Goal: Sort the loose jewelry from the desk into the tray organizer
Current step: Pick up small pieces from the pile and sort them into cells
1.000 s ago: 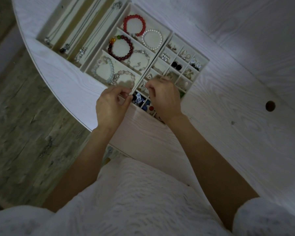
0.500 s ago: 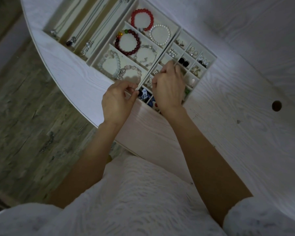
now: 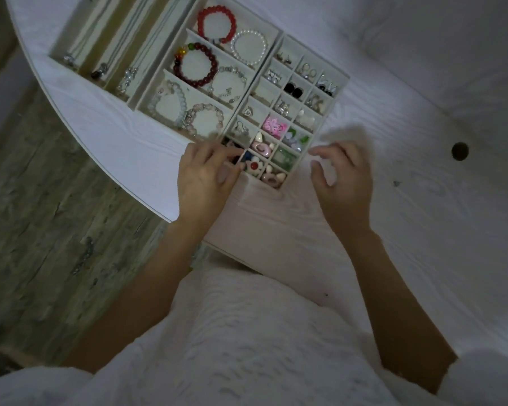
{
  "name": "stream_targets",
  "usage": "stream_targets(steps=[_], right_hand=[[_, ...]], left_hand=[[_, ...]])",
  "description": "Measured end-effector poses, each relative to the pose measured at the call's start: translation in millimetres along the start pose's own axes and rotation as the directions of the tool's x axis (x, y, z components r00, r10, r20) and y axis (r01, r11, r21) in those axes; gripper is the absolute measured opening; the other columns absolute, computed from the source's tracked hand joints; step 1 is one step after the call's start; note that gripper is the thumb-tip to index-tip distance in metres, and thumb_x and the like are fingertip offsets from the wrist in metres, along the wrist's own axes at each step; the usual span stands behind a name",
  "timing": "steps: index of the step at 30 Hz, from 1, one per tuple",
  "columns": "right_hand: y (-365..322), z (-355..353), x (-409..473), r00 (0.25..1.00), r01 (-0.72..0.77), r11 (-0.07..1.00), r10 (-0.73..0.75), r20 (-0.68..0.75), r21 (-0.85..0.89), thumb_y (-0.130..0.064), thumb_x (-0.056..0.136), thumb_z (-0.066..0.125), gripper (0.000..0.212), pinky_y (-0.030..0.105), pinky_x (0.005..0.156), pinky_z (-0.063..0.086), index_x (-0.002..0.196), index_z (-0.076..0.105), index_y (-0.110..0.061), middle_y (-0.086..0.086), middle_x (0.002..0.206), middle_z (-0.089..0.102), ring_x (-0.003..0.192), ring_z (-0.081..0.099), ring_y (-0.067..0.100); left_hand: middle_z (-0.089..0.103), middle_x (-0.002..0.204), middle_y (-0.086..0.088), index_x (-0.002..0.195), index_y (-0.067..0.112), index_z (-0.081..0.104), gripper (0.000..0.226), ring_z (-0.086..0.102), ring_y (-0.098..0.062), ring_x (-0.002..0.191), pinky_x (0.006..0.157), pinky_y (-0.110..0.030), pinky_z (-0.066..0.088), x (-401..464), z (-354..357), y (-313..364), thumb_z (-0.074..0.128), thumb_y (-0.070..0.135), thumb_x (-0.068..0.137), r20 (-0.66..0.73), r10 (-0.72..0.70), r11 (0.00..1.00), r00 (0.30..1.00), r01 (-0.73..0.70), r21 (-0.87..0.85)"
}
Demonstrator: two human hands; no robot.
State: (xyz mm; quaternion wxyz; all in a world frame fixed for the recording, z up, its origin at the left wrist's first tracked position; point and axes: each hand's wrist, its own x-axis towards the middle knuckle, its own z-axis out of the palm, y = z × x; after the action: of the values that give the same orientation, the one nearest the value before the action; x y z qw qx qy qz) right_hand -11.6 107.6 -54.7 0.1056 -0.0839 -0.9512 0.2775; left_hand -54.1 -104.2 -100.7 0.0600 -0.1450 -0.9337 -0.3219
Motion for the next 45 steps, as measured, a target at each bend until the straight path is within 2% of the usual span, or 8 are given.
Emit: stream_targets(steps=[3, 6, 10, 18, 25, 32, 40, 45], right_hand=[[41.0, -31.3, -53.4, 0.98, -0.188, 0.975, 0.195, 0.051, -0.117, -0.011, 0.086, 0.062, 0.019, 0.018, 0.072, 0.032, 0.105, 0.064, -0.01, 0.008, 0.094, 0.059, 0.082, 0.055, 0.022], [70.2, -46.4, -94.2, 0.86, -0.478, 0.867, 0.495, 0.123, -0.142, -0.027, 0.083, 0.07, 0.037, 0.022, 0.07, 0.035, 0.115, 0.057, -0.014, 0.006, 0.103, 0.052, 0.082, 0.05, 0.014], [79.1, -40.1, -116.7, 0.79, -0.594, 0.804, 0.59, 0.166, -0.03, -0.034, 0.076, 0.076, 0.051, 0.022, 0.07, 0.035, 0.116, 0.051, -0.016, -0.002, 0.101, 0.047, 0.082, 0.046, 0.01], [88.2, -17.3, -107.1, 0.888, -0.456, 0.889, 0.458, 0.038, -0.039, -0.019, 0.086, 0.064, 0.011, 0.026, 0.073, 0.04, 0.092, 0.067, -0.01, 0.009, 0.088, 0.065, 0.077, 0.057, 0.019], [88.4, -10.6, -87.0, 0.987, -0.16, 0.979, 0.16, -0.009, -0.128, -0.004, 0.084, 0.058, 0.007, 0.03, 0.053, 0.045, 0.084, 0.065, -0.004, 0.011, 0.081, 0.062, 0.06, 0.058, 0.023], [84.0, 6.5, -66.8, 1.0, 0.0, 0.998, -0.001, -0.013, -0.066, 0.009, 0.086, 0.053, 0.017, 0.032, 0.06, 0.052, 0.095, 0.065, 0.0, 0.015, 0.086, 0.063, 0.071, 0.06, 0.027], [79.4, 3.6, -52.3, 0.994, 0.04, 0.999, -0.038, 0.104, -0.021, 0.005, 0.085, 0.051, 0.012, 0.03, 0.062, 0.043, 0.087, 0.061, 0.0, 0.013, 0.083, 0.059, 0.072, 0.055, 0.025], [63.6, -1.7, -31.9, 0.994, -0.02, 0.988, 0.003, 0.105, 0.155, -0.002, 0.089, 0.056, 0.01, 0.019, 0.069, 0.042, 0.094, 0.063, -0.006, 0.005, 0.087, 0.064, 0.075, 0.057, 0.016]], left_hand=[[0.066, 0.093, -0.006, 0.101, 0.015, 0.072, 0.02, 0.057, -0.03, 0.086, 0.076, -0.033, 0.039, -9.9, 13.8, 15.5, 0.063, 0.027, 0.087, 0.135, 0.133, 0.991, 0.982, -0.132, -0.016], [0.066, 0.093, -0.004, 0.098, 0.017, 0.073, 0.021, 0.058, -0.031, 0.086, 0.072, -0.038, 0.042, -19.0, 26.4, 30.9, 0.064, 0.03, 0.085, 0.207, 0.166, 0.986, 0.964, -0.162, -0.032], [0.066, 0.093, -0.002, 0.101, 0.018, 0.071, 0.022, 0.056, -0.031, 0.084, 0.074, -0.039, 0.043, -23.4, 36.5, 43.6, 0.063, 0.03, 0.085, 0.266, 0.163, 0.985, 0.95, -0.17, 0.004], [0.068, 0.087, -0.003, 0.098, 0.019, 0.072, 0.017, 0.058, -0.031, 0.081, 0.079, -0.037, 0.041, -20.3, 39.2, 47.0, 0.06, 0.021, 0.086, 0.257, 0.148, 0.987, 0.955, -0.161, 0.029], [0.069, 0.088, -0.002, 0.101, 0.017, 0.069, 0.017, 0.059, -0.03, 0.079, 0.078, -0.04, 0.044, -24.5, 38.5, 56.5, 0.063, 0.019, 0.085, 0.238, 0.108, 0.992, 0.965, -0.119, 0.032], [0.071, 0.089, 0.001, 0.1, 0.015, 0.069, 0.021, 0.056, -0.026, 0.079, 0.07, -0.038, 0.047, -25.8, 35.4, 61.9, 0.07, 0.016, 0.08, 0.209, 0.029, 0.999, 0.977, -0.036, 0.03], [0.071, 0.092, 0.0, 0.101, 0.013, 0.071, 0.014, 0.049, -0.012, 0.082, 0.075, -0.023, 0.035, -28.6, 23.9, 59.3, 0.065, 0.016, 0.088, 0.181, 0.069, 0.996, 0.981, -0.058, -0.062], [0.07, 0.095, -0.001, 0.104, 0.013, 0.07, 0.016, 0.044, -0.003, 0.083, 0.077, -0.018, 0.031, -22.0, 8.7, 44.2, 0.063, 0.016, 0.091, 0.047, -0.037, 0.997, 0.998, 0.04, -0.068]])
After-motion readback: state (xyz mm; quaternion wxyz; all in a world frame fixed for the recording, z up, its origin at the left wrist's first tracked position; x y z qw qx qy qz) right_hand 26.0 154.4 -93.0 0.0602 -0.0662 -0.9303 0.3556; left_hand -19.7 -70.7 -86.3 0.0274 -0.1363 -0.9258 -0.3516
